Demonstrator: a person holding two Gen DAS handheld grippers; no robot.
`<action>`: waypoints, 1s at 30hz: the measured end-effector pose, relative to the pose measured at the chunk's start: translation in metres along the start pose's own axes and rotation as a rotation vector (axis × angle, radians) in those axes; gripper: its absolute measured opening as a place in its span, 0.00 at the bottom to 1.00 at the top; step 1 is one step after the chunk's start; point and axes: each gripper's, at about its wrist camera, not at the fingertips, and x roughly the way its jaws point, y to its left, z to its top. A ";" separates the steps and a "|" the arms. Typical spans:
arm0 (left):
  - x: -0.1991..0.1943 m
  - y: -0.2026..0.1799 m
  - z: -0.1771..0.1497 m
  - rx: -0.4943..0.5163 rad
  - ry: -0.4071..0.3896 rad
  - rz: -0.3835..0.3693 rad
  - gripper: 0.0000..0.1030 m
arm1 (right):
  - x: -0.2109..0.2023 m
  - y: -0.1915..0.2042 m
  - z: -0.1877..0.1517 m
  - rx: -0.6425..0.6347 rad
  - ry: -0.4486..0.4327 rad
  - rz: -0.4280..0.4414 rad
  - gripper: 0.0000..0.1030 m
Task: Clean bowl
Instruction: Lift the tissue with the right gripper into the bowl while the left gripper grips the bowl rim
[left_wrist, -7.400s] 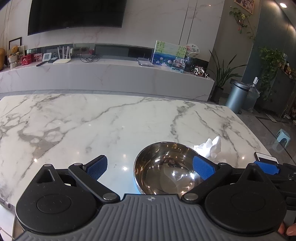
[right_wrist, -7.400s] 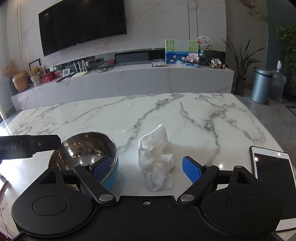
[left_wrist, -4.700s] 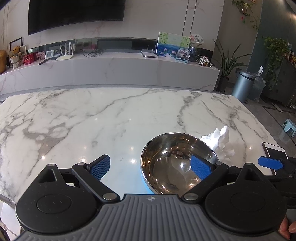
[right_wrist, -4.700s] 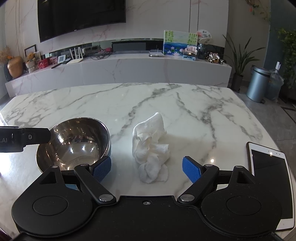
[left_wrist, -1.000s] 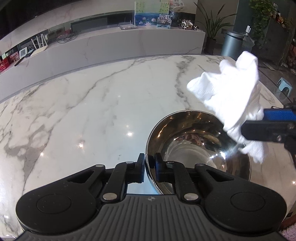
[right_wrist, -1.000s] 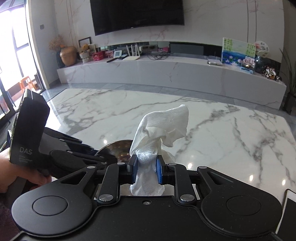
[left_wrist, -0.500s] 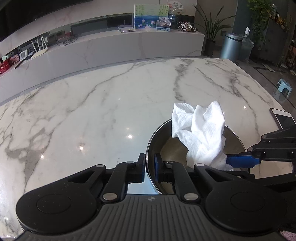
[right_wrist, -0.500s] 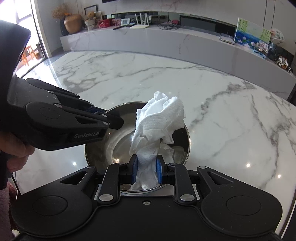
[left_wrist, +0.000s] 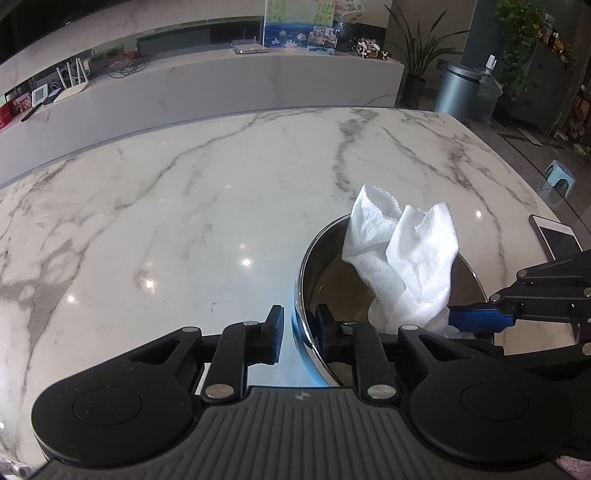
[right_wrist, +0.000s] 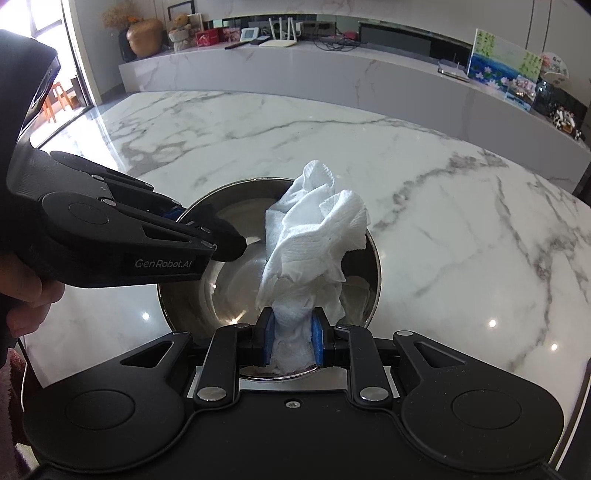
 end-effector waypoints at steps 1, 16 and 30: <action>0.000 -0.002 0.000 0.002 -0.002 -0.003 0.18 | 0.000 -0.001 -0.001 0.002 0.001 -0.001 0.18; -0.005 -0.039 0.003 0.153 -0.078 0.027 0.13 | 0.000 -0.010 -0.010 0.023 0.017 -0.006 0.23; -0.005 -0.045 0.004 0.184 -0.070 0.034 0.13 | -0.017 -0.018 -0.006 0.062 -0.065 0.012 0.35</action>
